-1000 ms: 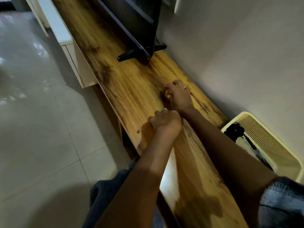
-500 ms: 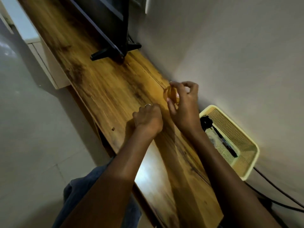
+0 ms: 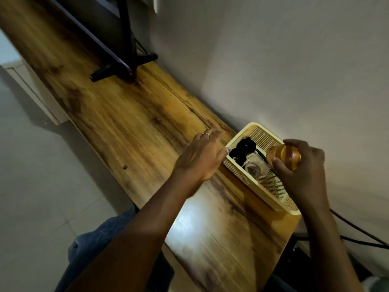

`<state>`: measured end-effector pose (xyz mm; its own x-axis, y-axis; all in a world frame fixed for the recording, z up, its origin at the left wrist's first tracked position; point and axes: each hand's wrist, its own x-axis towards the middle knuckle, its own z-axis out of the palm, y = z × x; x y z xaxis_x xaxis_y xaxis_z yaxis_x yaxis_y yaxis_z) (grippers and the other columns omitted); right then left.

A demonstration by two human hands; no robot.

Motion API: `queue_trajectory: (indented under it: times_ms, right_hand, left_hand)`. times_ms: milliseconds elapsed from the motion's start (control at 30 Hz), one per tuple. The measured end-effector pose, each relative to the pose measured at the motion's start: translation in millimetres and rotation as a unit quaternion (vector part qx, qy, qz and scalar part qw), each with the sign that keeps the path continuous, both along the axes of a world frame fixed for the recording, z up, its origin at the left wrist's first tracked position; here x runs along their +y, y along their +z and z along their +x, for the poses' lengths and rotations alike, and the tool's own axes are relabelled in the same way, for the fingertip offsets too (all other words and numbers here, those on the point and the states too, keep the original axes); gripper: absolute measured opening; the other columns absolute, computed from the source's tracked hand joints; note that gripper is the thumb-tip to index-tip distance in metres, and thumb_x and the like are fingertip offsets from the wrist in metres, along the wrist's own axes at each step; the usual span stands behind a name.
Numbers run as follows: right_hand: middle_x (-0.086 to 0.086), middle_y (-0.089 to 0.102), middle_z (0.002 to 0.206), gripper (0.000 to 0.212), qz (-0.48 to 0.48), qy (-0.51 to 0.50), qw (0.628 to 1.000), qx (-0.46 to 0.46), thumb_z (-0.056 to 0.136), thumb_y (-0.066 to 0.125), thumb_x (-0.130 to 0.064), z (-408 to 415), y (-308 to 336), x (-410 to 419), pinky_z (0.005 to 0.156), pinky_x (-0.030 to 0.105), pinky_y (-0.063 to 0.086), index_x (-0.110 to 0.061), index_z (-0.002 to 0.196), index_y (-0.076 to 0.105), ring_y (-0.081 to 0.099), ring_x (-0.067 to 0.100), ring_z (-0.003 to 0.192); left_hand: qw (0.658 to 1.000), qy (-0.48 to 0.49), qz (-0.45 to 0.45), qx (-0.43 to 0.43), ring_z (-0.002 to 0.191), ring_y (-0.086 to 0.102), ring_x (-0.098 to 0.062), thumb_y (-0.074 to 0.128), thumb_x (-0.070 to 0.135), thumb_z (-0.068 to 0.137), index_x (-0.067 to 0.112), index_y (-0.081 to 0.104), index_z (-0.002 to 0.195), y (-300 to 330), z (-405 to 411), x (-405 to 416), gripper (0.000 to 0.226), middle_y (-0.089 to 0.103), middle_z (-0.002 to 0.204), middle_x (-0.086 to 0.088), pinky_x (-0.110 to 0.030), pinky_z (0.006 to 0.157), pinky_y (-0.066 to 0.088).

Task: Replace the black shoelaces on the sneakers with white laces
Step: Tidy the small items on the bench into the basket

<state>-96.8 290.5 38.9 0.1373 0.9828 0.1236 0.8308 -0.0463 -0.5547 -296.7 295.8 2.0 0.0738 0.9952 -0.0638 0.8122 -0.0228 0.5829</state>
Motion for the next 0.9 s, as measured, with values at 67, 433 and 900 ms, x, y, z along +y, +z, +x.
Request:
queue_trajectory:
  times_ms: [67, 433, 900]
  right_hand:
    - [0.017, 0.038, 0.137, 0.051, -0.015, -0.001, 1.000, -0.026, 0.084, 0.071, -0.020, 8.4, -8.2, -1.5, 0.084, 0.038, 0.046, -0.021, 0.130, 0.049, 0.051, 0.039, 0.114]
    - [0.015, 0.046, 0.131, 0.057, -0.122, 0.022, 0.985, -0.124, 0.078, 0.077, -0.033, 33.4, -32.7, -6.8, 0.081, 0.043, 0.049, -0.021, 0.127, 0.051, 0.054, 0.038, 0.105]
    - [0.009, 0.056, 0.120, 0.047, -0.163, 0.079, 0.978, -0.107, 0.085, 0.066, -0.044, 41.7, -41.3, -4.0, 0.089, 0.046, 0.047, -0.022, 0.126, 0.060, 0.054, 0.029, 0.106]
  left_hand:
    - [1.000, -0.009, 0.007, 0.009, 0.136, 0.032, -0.022, 0.039, 0.041, 0.100, 0.022, 0.028, 0.149, -2.4, 3.4, 0.3, 0.054, 0.025, 0.156, 0.000, -0.044, 0.104, 0.039]
    - [0.992, -0.072, 0.039, 0.091, 0.148, 0.004, -0.016, 0.035, 0.048, 0.099, 0.027, 0.023, 0.151, -12.8, 38.2, -2.3, 0.057, 0.012, 0.161, 0.007, -0.046, 0.115, 0.014]
    - [0.985, -0.096, 0.008, 0.142, 0.148, -0.006, -0.017, 0.030, 0.050, 0.100, 0.027, 0.019, 0.152, -20.0, 61.7, -6.1, 0.058, 0.005, 0.162, 0.003, -0.045, 0.117, 0.001]
